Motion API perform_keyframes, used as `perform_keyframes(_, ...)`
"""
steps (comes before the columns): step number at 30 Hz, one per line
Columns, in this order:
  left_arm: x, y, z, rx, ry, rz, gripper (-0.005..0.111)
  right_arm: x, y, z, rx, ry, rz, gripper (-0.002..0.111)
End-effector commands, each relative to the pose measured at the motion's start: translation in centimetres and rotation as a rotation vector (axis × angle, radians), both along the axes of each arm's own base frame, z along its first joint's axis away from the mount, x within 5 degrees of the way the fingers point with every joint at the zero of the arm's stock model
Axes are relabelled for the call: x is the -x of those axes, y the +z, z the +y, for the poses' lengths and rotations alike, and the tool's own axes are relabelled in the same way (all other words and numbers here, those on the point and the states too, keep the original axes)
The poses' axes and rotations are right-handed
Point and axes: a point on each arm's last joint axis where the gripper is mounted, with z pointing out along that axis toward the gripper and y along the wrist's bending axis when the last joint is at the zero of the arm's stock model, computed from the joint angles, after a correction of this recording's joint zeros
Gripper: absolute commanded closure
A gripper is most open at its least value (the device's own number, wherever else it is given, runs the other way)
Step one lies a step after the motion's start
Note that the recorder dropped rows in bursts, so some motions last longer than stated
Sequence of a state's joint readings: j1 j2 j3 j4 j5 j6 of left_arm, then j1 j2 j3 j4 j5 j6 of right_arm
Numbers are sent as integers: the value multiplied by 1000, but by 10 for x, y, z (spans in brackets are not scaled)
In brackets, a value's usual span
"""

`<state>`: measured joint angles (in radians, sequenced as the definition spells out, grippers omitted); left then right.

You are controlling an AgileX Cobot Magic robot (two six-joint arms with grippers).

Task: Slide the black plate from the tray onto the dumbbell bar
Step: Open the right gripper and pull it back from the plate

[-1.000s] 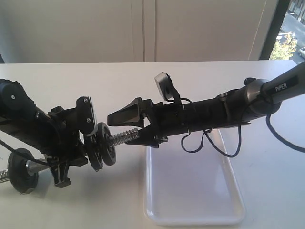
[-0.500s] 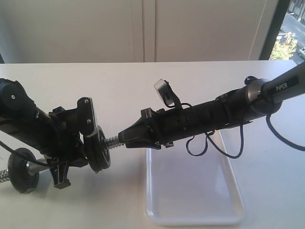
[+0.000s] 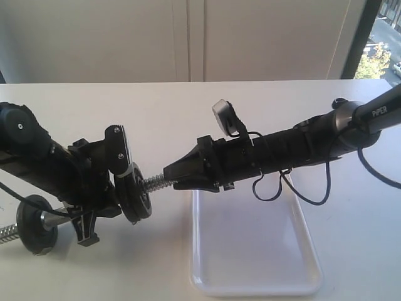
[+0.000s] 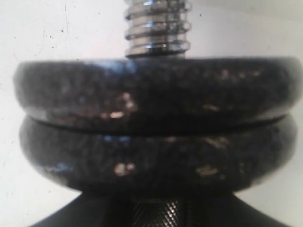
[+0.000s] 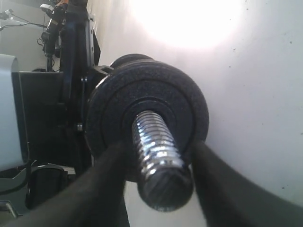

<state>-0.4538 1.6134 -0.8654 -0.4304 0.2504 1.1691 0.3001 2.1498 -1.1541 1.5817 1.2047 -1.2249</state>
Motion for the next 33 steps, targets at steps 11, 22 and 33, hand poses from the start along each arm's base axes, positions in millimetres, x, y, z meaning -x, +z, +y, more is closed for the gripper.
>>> perform_keyframes(11,-7,19,1,73,92,-59,107,-24,12,-34,-1,-89,-16,11)
perform_keyframes(22,-8,19,1,109,165,-36,107,-38,9,-87,65,-169,60,18)
perform_keyframes(33,-11,6,-1,101,180,6,107,-39,10,-90,60,-173,36,108)
